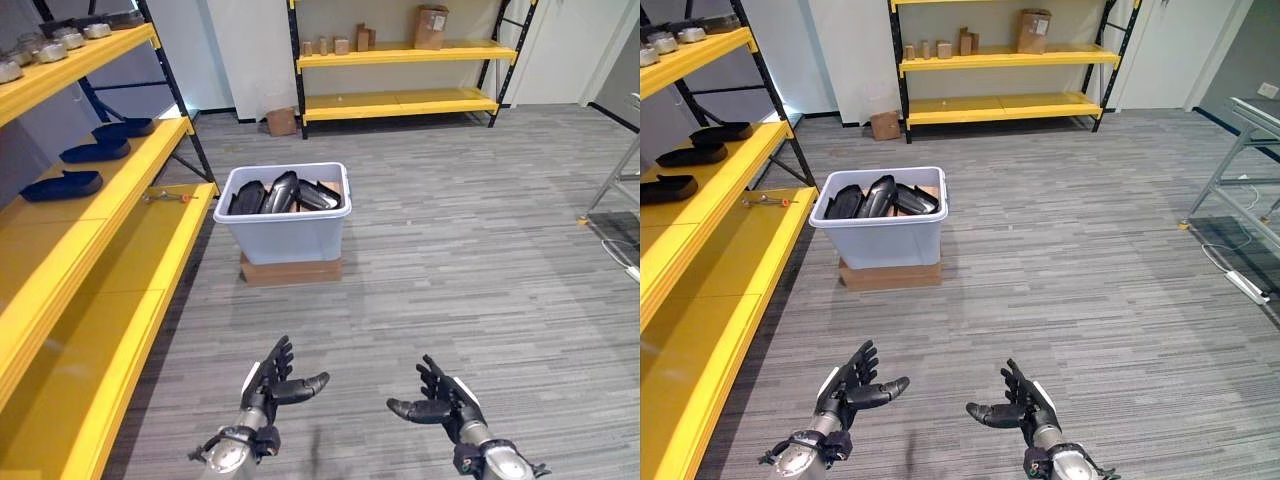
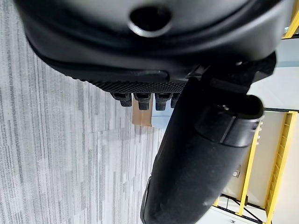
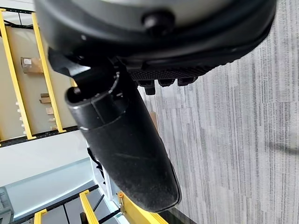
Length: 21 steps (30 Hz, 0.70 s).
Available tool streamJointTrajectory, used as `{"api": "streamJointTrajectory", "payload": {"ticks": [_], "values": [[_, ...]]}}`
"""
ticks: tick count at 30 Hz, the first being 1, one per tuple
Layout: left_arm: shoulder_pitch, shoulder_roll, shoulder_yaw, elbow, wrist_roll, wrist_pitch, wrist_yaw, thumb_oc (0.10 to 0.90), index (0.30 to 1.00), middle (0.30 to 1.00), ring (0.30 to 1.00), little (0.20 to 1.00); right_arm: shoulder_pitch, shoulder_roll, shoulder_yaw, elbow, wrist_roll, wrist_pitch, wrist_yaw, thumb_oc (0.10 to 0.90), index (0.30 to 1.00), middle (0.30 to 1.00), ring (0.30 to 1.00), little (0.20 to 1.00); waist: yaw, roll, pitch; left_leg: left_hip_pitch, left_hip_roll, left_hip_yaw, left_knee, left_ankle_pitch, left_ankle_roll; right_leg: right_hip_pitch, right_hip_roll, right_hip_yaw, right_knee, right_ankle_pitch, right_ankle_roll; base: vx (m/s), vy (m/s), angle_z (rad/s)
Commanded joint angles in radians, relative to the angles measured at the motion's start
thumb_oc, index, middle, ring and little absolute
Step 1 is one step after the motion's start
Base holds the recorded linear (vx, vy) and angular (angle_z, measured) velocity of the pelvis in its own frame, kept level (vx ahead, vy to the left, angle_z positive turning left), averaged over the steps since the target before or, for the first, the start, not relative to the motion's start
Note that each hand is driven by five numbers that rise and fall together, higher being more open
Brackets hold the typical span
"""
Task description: Move parts from the plastic box to the shelf.
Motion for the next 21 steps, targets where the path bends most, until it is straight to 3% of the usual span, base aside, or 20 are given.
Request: {"api": "streamJointTrajectory", "payload": {"ticks": [1,21], "values": [[-0.097,0.02,0.05,-0.057,-0.043,-0.089,-0.006,0.9,1.0,1.0,1.0,1.0,-0.079,0.021,-0.014,-0.068,0.029,-0.092,0.008,0.9,1.0,1.0,1.0,1.0,0.009,-0.059,-0.021,0.058,0.071,-0.031,-0.003,-0.04,-0.067,-0.023,-0.084,0.017,-0.002,0.044,0.09,0.0,0.0,0.0],[-0.102,0.018,0.045,-0.05,-0.051,-0.085,-0.012,0.9,1.0,1.0,1.0,1.0,-0.084,0.019,-0.008,-0.068,0.03,-0.091,0.012,0.9,1.0,1.0,1.0,1.0,0.011,-0.061,-0.02,0.06,0.071,-0.035,-0.003,-0.041,-0.067,-0.019,-0.086,0.014,-0.002,0.044,0.089,0.0,0.0,0.01]]}}
